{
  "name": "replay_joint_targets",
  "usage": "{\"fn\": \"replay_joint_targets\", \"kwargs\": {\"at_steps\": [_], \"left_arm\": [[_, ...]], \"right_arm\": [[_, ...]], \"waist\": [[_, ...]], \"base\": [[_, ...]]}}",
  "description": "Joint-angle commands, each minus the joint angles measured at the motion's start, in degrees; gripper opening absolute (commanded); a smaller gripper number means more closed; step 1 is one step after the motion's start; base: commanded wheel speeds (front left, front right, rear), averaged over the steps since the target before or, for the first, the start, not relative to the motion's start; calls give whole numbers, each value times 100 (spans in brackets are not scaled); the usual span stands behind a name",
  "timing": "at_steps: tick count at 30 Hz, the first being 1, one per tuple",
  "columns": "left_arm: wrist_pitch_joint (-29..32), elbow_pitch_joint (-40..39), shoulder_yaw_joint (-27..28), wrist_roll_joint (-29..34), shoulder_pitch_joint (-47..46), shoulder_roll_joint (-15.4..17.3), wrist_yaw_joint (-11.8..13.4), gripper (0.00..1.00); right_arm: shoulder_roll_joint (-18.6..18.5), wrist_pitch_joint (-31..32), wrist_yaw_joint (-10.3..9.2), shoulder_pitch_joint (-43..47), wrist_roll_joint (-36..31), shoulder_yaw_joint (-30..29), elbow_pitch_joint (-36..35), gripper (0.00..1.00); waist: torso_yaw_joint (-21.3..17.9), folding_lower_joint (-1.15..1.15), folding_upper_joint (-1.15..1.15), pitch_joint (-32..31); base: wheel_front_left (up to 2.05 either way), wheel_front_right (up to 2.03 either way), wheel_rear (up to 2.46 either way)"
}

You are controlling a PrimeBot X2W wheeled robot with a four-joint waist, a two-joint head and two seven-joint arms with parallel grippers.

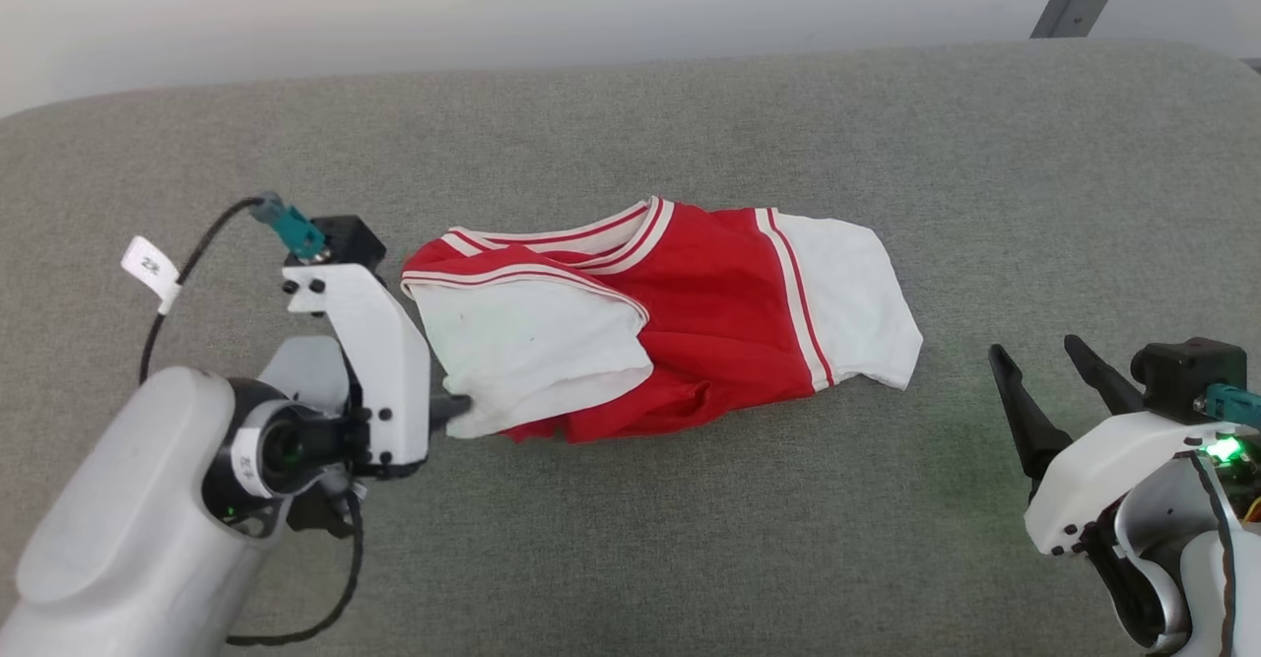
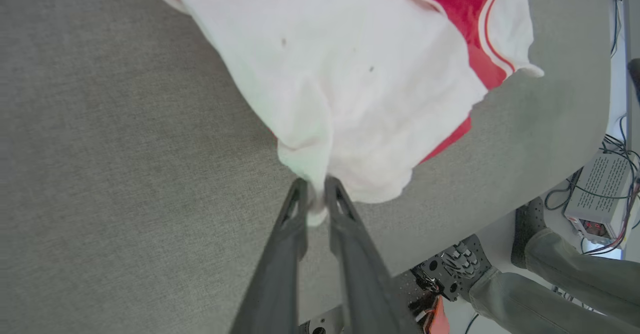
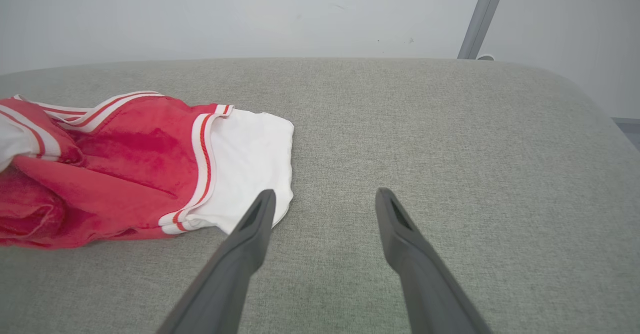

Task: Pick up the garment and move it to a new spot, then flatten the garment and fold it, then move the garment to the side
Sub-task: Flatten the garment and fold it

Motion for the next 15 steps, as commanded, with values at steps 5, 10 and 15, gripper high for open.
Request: {"fn": "replay_joint_targets", "kwargs": {"at_steps": [5,10,15], "left_arm": [[-43,-51,144,-45,-98,101,-15,0],[-66,-425,417,-68,40,400,157,0],[21,-643,662,21,238,930,291,0]], "right_arm": [[-24,-54,0,-21,16,-54,4,100],[-29,-53,0,25,14,-125,-10,100],[-25,-42,0,36,18,-161,-54,100]], "waist": [[30,0,0,40],[124,0,0,70],[193,0,0,125]], "base": [[0,0,0],[0,0,0],[0,0,0]]}}
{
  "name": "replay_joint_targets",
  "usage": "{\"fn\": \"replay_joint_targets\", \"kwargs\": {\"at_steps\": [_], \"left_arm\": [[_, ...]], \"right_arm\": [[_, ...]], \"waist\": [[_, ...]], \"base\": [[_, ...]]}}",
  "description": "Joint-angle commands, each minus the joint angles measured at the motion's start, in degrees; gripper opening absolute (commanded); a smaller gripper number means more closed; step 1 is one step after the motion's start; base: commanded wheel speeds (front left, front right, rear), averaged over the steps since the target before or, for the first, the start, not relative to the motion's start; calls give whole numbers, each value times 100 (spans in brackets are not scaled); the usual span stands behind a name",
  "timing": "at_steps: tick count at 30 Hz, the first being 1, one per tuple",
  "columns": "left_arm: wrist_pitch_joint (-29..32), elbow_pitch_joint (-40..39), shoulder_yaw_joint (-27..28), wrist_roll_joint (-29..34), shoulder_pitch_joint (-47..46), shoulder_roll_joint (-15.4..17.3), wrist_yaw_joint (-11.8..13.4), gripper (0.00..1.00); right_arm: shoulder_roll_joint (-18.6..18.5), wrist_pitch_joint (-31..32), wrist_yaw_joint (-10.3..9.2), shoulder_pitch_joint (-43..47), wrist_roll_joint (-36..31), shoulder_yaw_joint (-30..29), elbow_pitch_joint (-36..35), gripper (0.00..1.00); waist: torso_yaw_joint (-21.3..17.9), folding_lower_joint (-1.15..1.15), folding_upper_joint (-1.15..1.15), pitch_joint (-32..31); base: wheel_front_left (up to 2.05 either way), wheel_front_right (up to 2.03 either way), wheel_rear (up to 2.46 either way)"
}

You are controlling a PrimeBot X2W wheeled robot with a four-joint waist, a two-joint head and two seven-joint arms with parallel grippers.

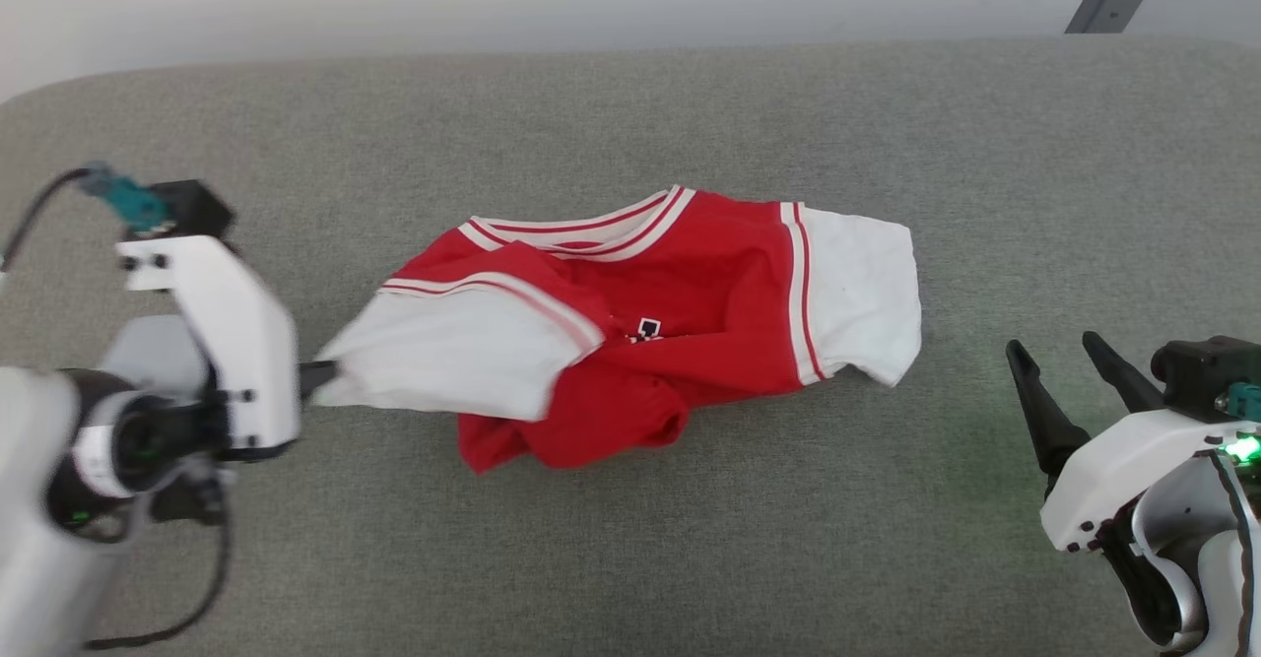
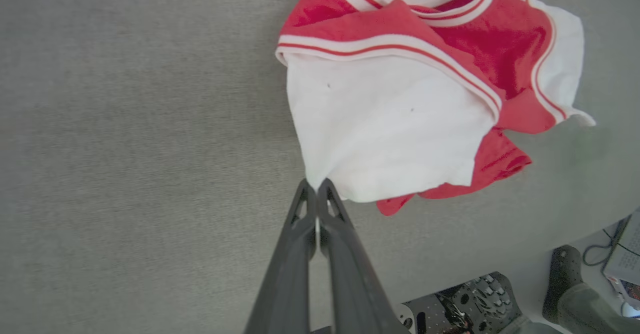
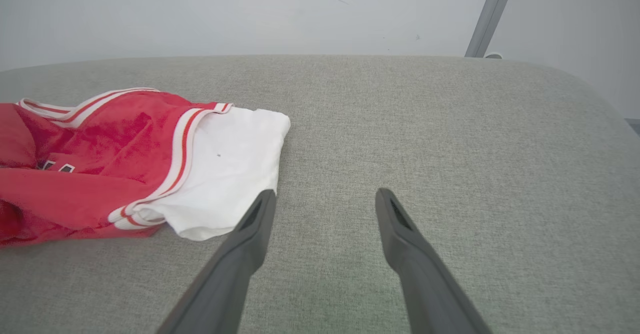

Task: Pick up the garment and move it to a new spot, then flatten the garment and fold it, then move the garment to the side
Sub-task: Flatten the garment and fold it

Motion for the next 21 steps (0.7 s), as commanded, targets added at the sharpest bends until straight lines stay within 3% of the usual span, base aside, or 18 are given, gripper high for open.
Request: {"fn": "replay_joint_targets", "kwargs": {"at_steps": [1,7,11,15,21], "left_arm": [[17,-20,57,62,77,103,22,0],[34,185,66,527,287,843,50,0],[-198,552,-50,939,247,1099,-52,0],[-471,1028,-284,1349,83,1165,-229,0],[-963,1938,-518,1624,-215,903,-554,0]], "right_arm": [[-6,-30,0,20,13,-5,-39,100],[-14,28,0,-28,17,-3,-82,100],[-20,60,0,-77,29,25,-95,100],[-45,64,0,-143,40,70,-84,100],[-35,60,0,-212,82,127,-101,100]], "waist": [[17,0,0,22],[62,0,0,107],[68,0,0,163],[35,0,0,221],[-51,0,0,378]], "base": [[0,0,0],[0,0,0],[0,0,0],[0,0,0],[0,0,0]]}}
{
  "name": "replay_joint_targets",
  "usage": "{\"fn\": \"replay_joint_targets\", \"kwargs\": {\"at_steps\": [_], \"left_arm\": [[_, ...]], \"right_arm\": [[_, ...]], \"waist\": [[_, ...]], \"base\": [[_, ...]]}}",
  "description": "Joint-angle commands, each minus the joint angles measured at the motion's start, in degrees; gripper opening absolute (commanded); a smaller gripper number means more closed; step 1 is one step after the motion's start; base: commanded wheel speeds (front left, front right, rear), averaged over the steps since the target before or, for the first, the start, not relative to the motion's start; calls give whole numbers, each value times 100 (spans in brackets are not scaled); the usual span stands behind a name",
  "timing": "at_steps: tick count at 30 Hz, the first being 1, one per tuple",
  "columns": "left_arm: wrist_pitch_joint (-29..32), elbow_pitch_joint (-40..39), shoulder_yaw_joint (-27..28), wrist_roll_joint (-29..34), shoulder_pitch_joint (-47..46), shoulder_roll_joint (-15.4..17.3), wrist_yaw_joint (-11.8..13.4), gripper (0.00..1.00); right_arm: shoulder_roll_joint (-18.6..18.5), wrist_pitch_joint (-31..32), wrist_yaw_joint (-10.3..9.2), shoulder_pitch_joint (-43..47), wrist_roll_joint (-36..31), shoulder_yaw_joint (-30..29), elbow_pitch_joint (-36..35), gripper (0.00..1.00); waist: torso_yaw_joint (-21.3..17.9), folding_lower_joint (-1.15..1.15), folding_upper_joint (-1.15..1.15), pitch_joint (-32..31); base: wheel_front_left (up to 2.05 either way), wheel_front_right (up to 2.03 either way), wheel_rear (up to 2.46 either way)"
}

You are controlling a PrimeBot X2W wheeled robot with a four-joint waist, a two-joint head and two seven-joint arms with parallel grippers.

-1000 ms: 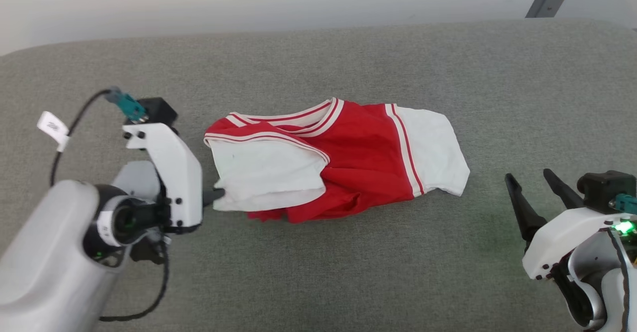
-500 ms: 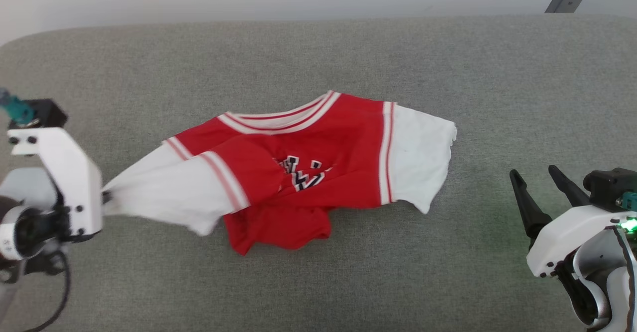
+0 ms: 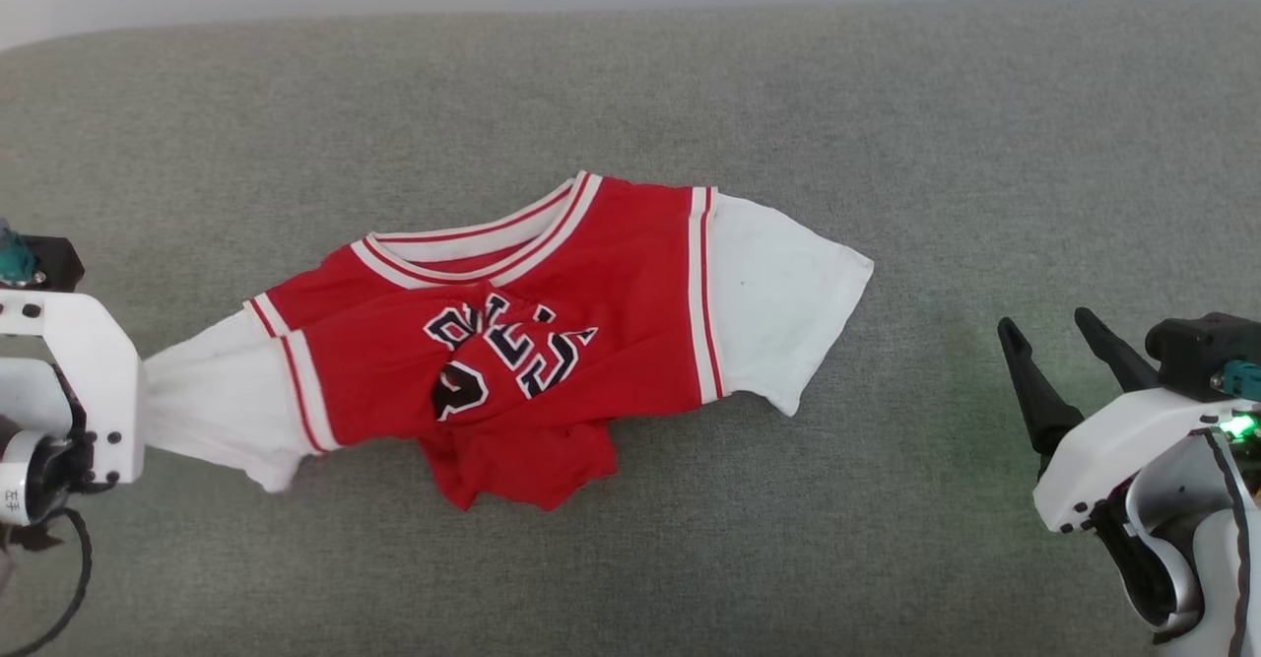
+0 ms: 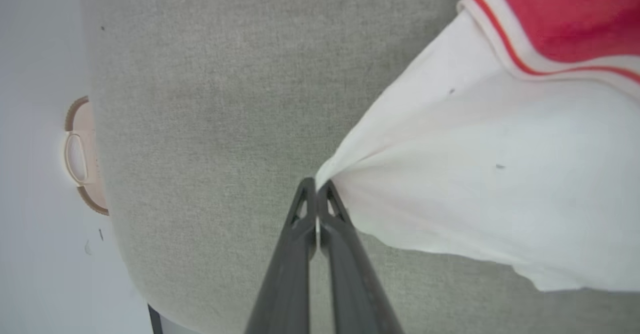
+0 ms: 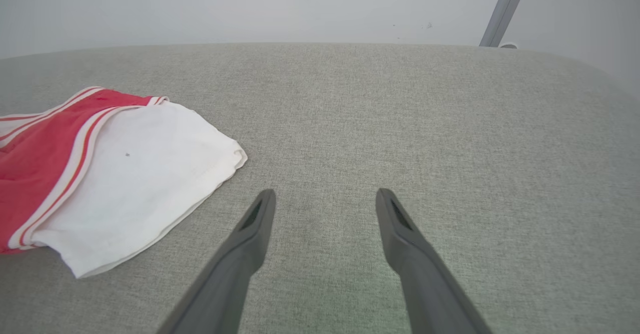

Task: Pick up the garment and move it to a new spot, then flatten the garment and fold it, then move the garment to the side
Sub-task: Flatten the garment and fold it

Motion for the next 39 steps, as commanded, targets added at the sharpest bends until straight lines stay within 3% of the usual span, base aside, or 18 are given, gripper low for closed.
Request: {"fn": "replay_joint_targets", "kwargs": {"at_steps": [1,4,6,7,8,14,22,29,34,39], "left_arm": [[-268,324,-61,153,-191,-99,-136,0],[-515,836,-41,-4,-316,-387,-299,4],[-635,1113,-7,-39,-440,-484,-375,45],[-679,1225,10,-75,-486,-534,-418,92],[-687,1317,39,-147,-530,-608,-438,100],[-443,1526,188,-436,-820,-678,-505,100],[69,1394,177,-450,-1187,-561,-350,100],[396,1498,201,-739,-1068,-804,-186,100],[697,1449,159,-803,-956,-889,74,100],[580,1463,128,-740,-876,-913,131,100]], "right_arm": [[-6,-8,0,-72,30,19,-17,100],[-21,-15,0,-133,50,62,-16,100],[-29,-29,0,-137,66,89,-6,100],[-33,-36,0,-140,74,103,-5,100],[-40,-47,0,-140,88,107,-5,100],[-78,-36,0,-95,96,116,-59,100],[-128,62,0,-96,119,95,-233,100],[-177,147,0,-112,130,91,-362,100],[-196,220,0,-106,117,41,-437,100],[-192,307,0,-217,150,96,-489,100]], "waist": [[-56,0,0,92],[-109,0,0,183],[-141,0,0,222],[-155,0,0,236],[-162,0,0,244],[-169,0,0,272],[-132,0,0,385],[-140,0,0,513],[-119,0,0,577],[-90,0,0,629]], "base": [[0,0,0],[0,0,0],[0,0,0],[0,0,0],[0,0,0],[0,0,0],[0,0,0],[0,0,0],[0,0,0],[0,0,0]]}}
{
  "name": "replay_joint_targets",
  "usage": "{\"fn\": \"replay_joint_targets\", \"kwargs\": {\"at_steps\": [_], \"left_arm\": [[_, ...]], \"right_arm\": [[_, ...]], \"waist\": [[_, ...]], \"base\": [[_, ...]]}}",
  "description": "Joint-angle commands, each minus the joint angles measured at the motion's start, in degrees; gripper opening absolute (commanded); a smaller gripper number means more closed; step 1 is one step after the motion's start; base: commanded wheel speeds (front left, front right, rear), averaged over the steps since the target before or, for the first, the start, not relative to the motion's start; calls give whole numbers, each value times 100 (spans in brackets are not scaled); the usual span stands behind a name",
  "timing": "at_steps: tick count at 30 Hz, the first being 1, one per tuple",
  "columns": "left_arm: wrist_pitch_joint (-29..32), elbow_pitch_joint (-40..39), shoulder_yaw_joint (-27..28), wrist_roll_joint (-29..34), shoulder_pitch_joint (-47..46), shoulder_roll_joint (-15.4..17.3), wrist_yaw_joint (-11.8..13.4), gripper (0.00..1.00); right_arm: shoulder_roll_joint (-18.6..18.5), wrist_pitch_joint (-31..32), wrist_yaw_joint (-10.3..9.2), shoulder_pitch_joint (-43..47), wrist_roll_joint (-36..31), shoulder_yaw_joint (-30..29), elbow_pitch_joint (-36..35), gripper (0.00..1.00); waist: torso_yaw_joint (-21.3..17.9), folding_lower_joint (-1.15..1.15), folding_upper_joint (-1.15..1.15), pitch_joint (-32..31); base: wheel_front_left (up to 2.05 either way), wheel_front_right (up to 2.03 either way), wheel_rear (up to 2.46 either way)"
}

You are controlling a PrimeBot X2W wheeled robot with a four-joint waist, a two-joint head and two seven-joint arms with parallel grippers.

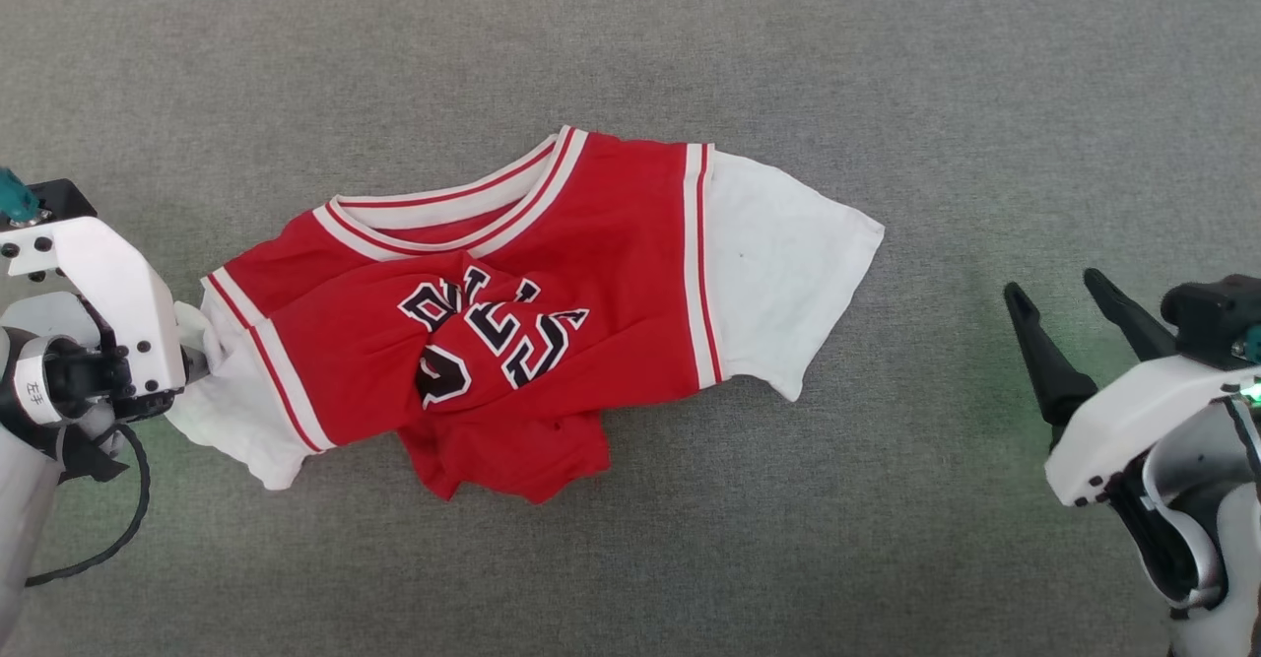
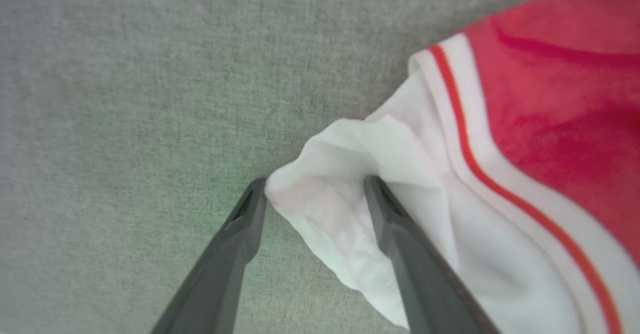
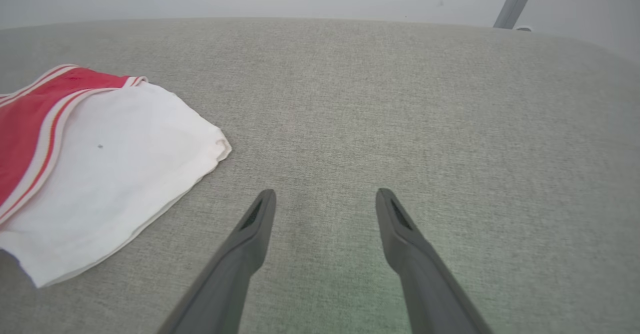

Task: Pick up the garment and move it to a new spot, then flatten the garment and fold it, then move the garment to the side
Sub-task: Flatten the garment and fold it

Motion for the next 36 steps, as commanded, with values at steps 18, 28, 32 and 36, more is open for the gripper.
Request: {"fn": "replay_joint_targets", "kwargs": {"at_steps": [18,28,32,36], "left_arm": [[-350,294,-281,115,-358,-599,-354,0],[-682,797,-382,57,-748,-988,-755,0],[-817,1042,-397,77,-867,-1045,-864,0],[-958,1205,-346,96,-1079,-1029,-932,0]], "right_arm": [[-199,1845,0,-1713,674,1123,1013,100],[-333,4058,1,-2211,872,1898,2498,95],[-451,4645,18,-2198,1188,2110,2491,0],[-563,4343,1,-2493,1356,1793,2206,0]], "waist": [[637,0,0,128],[986,0,0,254],[1025,0,0,244],[1007,0,0,119]], "base": [[0,0,0],[0,0,0],[0,0,0],[0,0,0]]}}
